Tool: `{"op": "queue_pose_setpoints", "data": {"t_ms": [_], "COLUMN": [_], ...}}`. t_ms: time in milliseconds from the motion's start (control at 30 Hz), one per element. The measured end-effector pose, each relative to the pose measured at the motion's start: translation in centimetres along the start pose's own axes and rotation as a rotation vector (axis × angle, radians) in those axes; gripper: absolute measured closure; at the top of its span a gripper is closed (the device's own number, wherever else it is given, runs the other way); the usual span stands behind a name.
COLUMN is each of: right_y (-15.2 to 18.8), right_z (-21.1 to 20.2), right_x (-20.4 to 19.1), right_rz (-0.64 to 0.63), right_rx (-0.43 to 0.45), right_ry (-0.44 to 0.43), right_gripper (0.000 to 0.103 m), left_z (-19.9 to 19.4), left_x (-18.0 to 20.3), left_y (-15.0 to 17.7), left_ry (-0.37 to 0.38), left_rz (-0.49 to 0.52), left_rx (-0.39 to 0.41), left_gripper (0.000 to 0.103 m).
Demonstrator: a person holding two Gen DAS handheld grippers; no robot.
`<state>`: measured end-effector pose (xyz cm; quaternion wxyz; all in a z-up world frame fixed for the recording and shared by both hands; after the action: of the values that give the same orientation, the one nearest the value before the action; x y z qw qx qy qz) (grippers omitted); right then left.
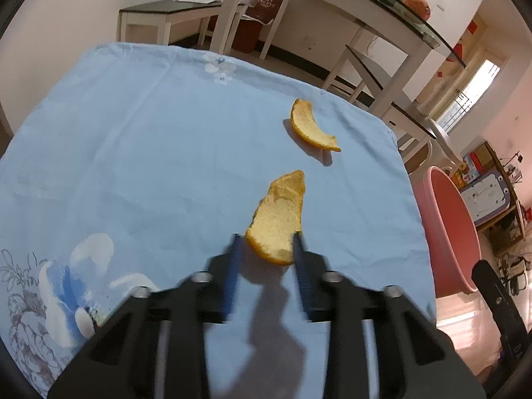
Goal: Collect trash
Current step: 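Move both open tools back over the orange peels on the cloth, then grasp an orange peel with the left tool while the right tool grasps another peel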
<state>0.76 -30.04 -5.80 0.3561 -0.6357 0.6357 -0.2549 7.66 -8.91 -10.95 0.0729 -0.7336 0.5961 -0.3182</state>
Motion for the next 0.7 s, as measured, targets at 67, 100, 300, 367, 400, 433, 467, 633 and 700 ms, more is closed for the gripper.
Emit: {"op": "queue_pose_setpoints", "data": {"t_ms": [67, 100, 300, 367, 400, 433, 467, 633, 700], "right_y": [-0.2, -0.3, -1.1, -1.6, -2.0, -2.3, -2.7, -4.6, -5.4], "right_z": [0.5, 0.9, 3.0, 4.0, 4.7, 5.2, 6.2, 10.2, 11.9], "right_x": [-0.6, -1.0, -3.1, -3.8, -4.2, -4.5, -4.9, -6.3, -6.5], "right_rz": [-0.009, -0.015, -0.049, -0.052, -0.052, -0.053, -0.054, -0.041, -0.033], "right_rx": [-0.009, -0.015, -0.044, -0.057, -0.063, -0.068, -0.076, -0.104, -0.114], "right_ry": [-0.01, -0.017, -0.065, -0.095, -0.114, -0.128, -0.142, -0.191, -0.193], "right_gripper": [0.06, 0.06, 0.06, 0.06, 0.06, 0.06, 0.06, 0.06, 0.06], "left_z": [0.0, -0.1, -1.7, -2.6, -3.0, -3.4, -3.8, -4.6, -4.7], "left_x": [-0.3, -0.5, -1.7, -2.2, -2.5, -2.9, -3.4, -5.6, -6.5], "left_y": [-0.1, -0.1, -0.9, -1.3, -1.5, -1.7, -1.9, -2.6, -2.9], "left_ry": [-0.001, -0.003, 0.008, -0.006, -0.012, -0.018, -0.022, -0.031, -0.023], "left_rz": [0.001, 0.002, 0.016, 0.038, 0.043, 0.045, 0.042, 0.015, -0.003], "left_rx": [0.006, 0.009, 0.06, 0.102, 0.118, 0.134, 0.148, 0.167, 0.167], "left_gripper": [0.092, 0.094, 0.099, 0.099, 0.099, 0.099, 0.099, 0.099, 0.099]}}
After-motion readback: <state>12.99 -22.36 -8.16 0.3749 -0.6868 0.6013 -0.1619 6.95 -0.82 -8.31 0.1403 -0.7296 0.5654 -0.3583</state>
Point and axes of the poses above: each gripper's, at about its wrist camera, not at the fingertips, and z roughly the way its jaws point, x to its right, y to its underside, the point moved 3 cm from there along z, roughly the way its jaws point, and after that the axes turned 8 degrees about -z, right-handed, at the moved point
